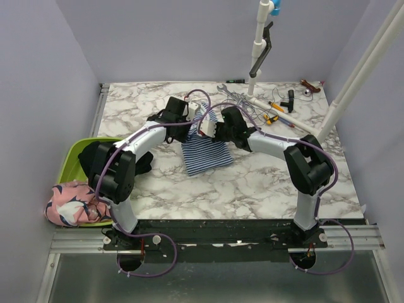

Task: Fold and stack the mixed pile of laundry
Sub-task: Fold the tank top at the center of the board.

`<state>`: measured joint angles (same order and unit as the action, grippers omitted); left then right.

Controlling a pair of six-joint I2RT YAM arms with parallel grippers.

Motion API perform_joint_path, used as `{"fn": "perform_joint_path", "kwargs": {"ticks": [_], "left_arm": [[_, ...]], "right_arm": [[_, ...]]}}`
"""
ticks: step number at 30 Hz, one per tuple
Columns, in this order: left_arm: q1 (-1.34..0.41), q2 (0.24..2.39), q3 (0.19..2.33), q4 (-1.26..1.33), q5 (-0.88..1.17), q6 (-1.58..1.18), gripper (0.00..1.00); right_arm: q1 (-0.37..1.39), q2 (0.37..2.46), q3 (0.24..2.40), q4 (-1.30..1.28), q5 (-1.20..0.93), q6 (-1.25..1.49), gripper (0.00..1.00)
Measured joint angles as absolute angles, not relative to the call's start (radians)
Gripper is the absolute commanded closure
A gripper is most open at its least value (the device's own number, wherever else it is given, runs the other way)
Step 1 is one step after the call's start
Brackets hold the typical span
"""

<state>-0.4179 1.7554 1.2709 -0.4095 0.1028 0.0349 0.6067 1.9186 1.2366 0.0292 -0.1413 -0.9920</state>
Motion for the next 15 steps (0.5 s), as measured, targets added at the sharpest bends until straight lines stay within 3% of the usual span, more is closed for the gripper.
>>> {"fn": "perform_joint_path", "kwargs": {"ticks": [2,4,10,15], "left_arm": [[-0.413,1.774,1.293,-0.418,0.105,0.035,0.58],[-0.407,1.777,1.296,-0.423,0.106,0.030,0.46],[-0.387,1.737,1.252,-0.393,0.067,0.044,0.49],[-0.395,1.527,1.077,-0.313,0.163,0.131,0.52]], "right_arm": [[0.606,1.919,1.239,0.028,-0.134,-0.970,0.56],[0.606,1.922,1.253,0.028,-0.116,-0.940,0.51],[0.591,1.882,1.250,0.049,-0.094,-0.940,0.49],[0.577,1.660,1.037,0.009,-0.248,-1.088,0.49]]}}
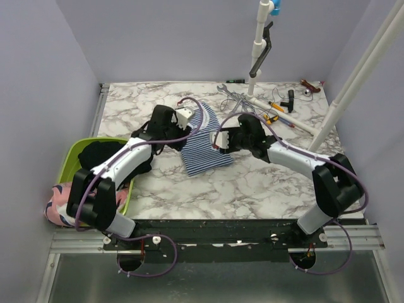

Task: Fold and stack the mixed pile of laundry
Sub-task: Fold the tank top at the center of the board.

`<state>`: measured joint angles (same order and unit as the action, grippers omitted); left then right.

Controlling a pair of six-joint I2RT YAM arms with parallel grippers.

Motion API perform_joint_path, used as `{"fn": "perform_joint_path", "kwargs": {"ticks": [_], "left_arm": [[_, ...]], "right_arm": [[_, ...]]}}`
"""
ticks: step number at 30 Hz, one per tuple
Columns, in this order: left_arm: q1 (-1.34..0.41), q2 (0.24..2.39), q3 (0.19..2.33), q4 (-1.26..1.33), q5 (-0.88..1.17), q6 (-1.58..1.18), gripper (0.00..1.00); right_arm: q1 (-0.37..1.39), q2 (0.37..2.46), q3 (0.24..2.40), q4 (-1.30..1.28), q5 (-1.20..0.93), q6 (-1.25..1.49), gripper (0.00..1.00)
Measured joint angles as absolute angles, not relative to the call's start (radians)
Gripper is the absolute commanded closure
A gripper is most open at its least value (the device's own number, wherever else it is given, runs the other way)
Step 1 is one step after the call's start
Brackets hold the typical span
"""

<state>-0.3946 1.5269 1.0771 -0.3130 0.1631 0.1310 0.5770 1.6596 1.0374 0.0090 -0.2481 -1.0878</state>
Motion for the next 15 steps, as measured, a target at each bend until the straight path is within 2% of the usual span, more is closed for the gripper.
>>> {"fn": "perform_joint_path", "kwargs": {"ticks": [2,6,15], "left_arm": [[-0.415,1.452,1.026,-0.299,0.223,0.170,0.50],[-0.484,1.416,0.956,-0.282,0.290,0.274,0.44],[-0.667,1.461,0.797,-0.244,0.196,0.395,0.42]], "right_arm": [[0.579,1.593,0.976,-0.056,-0.321,-1.167,0.45],[0.589,1.595,0.926,-0.118,-0.361,-1.259,0.41],[0.589,1.656,0.862,-0.154,-0.363,-1.348,0.41]]}}
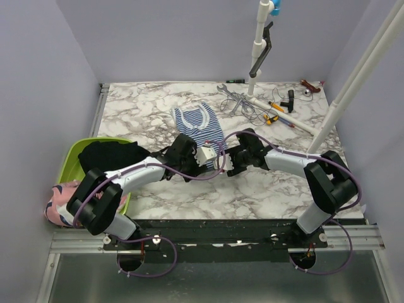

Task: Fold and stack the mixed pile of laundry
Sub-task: Fold the tank top at the center of the board.

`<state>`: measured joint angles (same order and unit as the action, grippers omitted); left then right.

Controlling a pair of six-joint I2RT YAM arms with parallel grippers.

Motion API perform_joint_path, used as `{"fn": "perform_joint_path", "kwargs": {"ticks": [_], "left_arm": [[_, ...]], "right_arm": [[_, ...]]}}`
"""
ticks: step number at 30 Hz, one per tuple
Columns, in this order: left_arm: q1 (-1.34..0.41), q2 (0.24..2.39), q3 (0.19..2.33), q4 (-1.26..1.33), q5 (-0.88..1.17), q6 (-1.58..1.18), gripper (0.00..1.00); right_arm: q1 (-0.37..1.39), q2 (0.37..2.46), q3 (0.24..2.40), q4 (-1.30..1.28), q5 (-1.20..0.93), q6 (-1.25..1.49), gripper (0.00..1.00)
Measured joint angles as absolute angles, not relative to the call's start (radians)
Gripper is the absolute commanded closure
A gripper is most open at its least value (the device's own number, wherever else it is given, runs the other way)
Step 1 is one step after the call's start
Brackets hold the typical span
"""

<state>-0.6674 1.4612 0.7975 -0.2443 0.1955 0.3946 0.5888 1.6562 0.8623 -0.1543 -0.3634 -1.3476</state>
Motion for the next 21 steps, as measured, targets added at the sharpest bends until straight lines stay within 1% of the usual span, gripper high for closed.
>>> {"fn": "perform_joint_path", "kwargs": {"ticks": [2,4,7,12,17,21], "left_arm": [[-0.675,1.462,0.796,-0.219,0.168,0.406,0.44],[-0.678,1.468,0.796,-0.200,0.145,0.413,0.47],[-0.683,1.491,0.805,-0.165,0.120,0.414,0.47],[-0.691,1.494,0.805,-0.157,0.099,0.405,0.46],[-0.668,1.383,0.702,-0.153,0.162,0.395,0.39],[-0.638,1.216,0.556,-0.078,0.190,0.415,0.39]], "right_arm": [[0.586,1.655,0.862,-0.154,-0.364,-1.348,0.41],[0.583,1.655,0.858,-0.149,-0.364,-1.348,0.43],[0.580,1.655,0.854,-0.141,-0.360,-1.344,0.46],[0.585,1.662,0.850,-0.120,-0.366,-1.344,0.46],[0.592,1.659,0.816,-0.041,-0.406,-1.309,0.44],[0.588,1.650,0.786,0.014,-0.426,-1.278,0.44]]}}
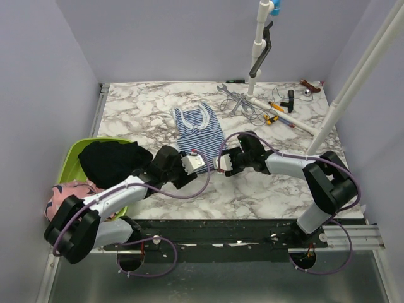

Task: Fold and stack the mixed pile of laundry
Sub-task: Fold the tank top at the center of the board.

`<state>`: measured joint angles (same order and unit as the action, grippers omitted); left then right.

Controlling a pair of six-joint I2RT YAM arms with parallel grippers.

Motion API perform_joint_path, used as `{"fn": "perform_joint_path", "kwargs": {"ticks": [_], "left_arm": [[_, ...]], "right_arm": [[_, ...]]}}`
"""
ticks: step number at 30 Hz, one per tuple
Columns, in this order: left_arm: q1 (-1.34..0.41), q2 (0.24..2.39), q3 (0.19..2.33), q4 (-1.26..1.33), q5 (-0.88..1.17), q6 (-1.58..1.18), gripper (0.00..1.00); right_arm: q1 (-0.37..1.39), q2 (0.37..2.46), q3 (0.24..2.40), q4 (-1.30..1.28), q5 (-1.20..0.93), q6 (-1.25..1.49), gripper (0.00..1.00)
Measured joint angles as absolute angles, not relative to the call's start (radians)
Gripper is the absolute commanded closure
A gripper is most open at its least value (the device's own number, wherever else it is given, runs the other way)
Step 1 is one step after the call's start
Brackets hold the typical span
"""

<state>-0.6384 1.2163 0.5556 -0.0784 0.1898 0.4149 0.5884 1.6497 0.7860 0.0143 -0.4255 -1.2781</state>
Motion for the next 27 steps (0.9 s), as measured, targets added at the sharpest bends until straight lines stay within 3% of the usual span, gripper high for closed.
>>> {"fn": "perform_joint_path", "kwargs": {"ticks": [7,16,18,20,24,27], "left_arm": [[-0.635,1.192,0.454,0.090,0.257,0.602,0.42],[-0.657,1.276,0.439,0.115,0.231,0.825,0.46],[-0.664,1.311,0.456,0.118,0.213,0.840,0.52],[-0.672,1.338,0.472,0.126,0.200,0.851,0.67],[-0.691,1.382,0.482,0.139,0.163,0.883,0.98],[-0.702,1.404,0.490,0.142,0.137,0.898,1.00]], "right_arm": [[0.588,1.653,0.785,0.029,-0.424,-1.248,0.47],[0.588,1.660,0.785,0.035,-0.412,-1.245,0.52],[0.588,1.664,0.786,0.037,-0.411,-1.245,0.54],[0.588,1.666,0.788,0.037,-0.406,-1.243,0.58],[0.588,1.670,0.788,0.036,-0.397,-1.243,0.80],[0.588,1.676,0.788,0.030,-0.388,-1.238,0.92]]}}
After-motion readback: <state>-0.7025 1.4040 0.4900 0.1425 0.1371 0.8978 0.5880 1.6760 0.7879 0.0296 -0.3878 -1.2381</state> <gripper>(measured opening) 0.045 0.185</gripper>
